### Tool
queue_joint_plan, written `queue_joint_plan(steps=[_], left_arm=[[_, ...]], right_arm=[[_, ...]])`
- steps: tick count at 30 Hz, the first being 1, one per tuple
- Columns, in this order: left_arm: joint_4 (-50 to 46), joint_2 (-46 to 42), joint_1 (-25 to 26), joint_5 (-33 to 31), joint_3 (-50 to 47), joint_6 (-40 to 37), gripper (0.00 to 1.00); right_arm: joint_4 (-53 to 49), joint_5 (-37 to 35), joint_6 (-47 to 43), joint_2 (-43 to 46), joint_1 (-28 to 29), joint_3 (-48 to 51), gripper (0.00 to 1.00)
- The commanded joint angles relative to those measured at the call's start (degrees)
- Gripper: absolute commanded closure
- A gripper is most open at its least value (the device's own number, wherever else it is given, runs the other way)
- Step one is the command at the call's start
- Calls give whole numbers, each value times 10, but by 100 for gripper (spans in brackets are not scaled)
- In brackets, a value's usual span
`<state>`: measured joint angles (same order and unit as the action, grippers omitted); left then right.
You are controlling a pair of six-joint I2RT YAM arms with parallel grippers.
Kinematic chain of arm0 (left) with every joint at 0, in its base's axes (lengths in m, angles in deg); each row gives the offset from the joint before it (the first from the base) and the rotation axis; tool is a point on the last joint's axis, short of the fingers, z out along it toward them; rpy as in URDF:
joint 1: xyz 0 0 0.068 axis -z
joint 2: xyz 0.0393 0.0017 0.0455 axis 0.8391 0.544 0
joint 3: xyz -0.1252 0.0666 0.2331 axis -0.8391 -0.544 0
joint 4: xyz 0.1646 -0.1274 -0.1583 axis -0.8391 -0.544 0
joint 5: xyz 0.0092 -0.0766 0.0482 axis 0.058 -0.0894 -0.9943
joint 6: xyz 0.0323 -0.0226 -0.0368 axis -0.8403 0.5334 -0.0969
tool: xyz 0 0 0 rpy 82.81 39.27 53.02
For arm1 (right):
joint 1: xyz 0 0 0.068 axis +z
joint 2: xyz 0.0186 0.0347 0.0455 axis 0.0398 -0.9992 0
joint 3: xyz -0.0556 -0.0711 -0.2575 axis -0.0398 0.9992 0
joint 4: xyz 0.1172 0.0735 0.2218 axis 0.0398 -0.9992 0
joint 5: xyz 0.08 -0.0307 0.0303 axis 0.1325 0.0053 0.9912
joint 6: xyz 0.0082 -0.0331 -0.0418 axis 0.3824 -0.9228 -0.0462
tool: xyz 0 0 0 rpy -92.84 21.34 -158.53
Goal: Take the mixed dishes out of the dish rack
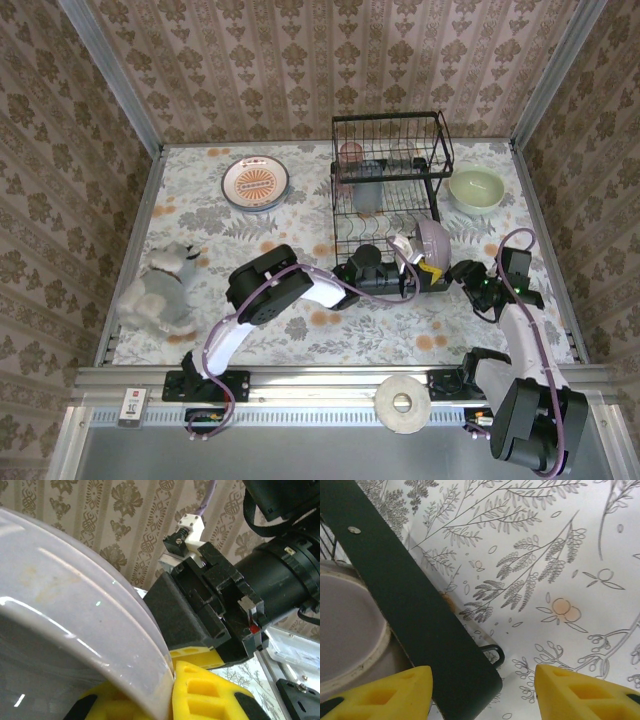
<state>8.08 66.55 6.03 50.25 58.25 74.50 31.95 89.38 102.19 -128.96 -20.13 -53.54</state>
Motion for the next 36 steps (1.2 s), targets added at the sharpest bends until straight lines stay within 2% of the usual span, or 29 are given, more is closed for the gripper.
queue_joint_plan(steps=[1,5,11,14,18,23,27,30,32,36], left_arm=[[87,-9,-28,-59,51,38,100],[87,7,-41,-62,74,92,100],[87,18,-50,-70,90,150,100],[87,33,-47,-79,108,172,100],[89,53,-44,-82,136,189,100],[89,45,-44,-49,125,120,100],[90,37,-46,36,115,35,100],[89,38,-47,149,121,-36,100],[89,36,-49,198,122,-68,100],[88,26,-51,244,111,-133,100]], right_arm=[[-35,9,-11,-11,10,24,47],[-47,6,-15,-1,15,28,48],[-56,-9,-17,-3,36,23,58],[-47,-12,-10,-10,46,26,66],[-29,-19,4,-34,73,24,70],[-41,-25,3,-21,77,15,72],[-66,-31,-15,-10,71,-11,69],[-67,-24,-15,-14,71,-14,69],[-70,-23,-14,-11,70,-15,69],[-94,-32,-18,6,70,-29,69]])
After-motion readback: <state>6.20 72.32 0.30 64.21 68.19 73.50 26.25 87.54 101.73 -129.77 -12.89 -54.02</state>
